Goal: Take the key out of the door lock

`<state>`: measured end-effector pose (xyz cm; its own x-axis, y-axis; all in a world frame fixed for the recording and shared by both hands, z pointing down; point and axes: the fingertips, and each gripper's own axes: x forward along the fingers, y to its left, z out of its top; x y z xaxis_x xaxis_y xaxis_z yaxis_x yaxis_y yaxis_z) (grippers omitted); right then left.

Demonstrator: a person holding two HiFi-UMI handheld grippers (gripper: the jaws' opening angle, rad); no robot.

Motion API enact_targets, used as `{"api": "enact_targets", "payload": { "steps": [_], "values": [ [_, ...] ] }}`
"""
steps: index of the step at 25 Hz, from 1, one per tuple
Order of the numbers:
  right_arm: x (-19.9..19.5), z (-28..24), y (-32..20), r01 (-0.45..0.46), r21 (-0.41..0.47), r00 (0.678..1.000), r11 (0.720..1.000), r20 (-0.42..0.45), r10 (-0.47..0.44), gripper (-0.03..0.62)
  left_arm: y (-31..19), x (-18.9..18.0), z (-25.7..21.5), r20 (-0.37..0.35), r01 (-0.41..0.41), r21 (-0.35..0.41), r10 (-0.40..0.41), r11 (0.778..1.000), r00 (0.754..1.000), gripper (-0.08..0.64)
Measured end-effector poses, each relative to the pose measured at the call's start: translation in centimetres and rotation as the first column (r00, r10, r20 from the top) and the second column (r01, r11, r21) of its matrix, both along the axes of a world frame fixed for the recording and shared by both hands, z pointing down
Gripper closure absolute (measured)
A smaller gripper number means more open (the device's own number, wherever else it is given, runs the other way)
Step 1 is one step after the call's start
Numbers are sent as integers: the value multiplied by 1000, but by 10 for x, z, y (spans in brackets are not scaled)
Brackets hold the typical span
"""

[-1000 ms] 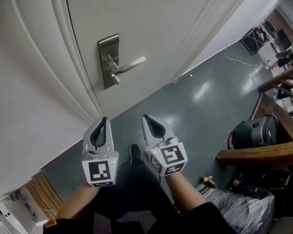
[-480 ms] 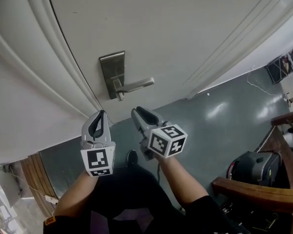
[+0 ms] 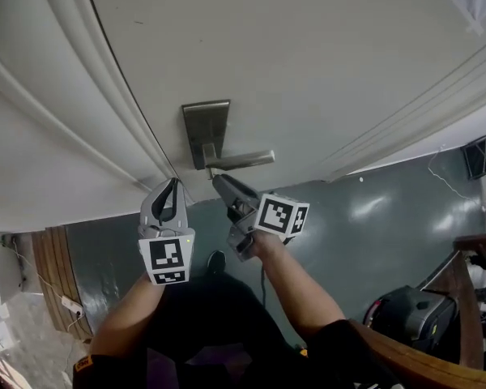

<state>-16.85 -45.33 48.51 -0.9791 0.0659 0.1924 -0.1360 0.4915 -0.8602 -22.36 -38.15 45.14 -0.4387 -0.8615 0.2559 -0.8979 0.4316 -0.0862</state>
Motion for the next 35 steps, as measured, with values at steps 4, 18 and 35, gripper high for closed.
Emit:
{"api": "enact_targets", "payload": {
  "steps": [4, 18, 35],
  "values": [
    [-13, 1, 2, 32, -104, 999, 994, 45, -28, 491, -1, -3, 4, -1, 23, -9, -23, 1000, 1000, 532],
    [-30, 1, 2, 53, -278, 985, 959, 170, -5, 566, 0, -8, 5, -6, 26, -8, -26, 1000, 1000, 538],
    [9, 4, 39, -10, -383, 979, 924, 185, 88, 577, 2, 9, 9, -42, -27, 1, 27, 1000, 999, 540]
  ]
}}
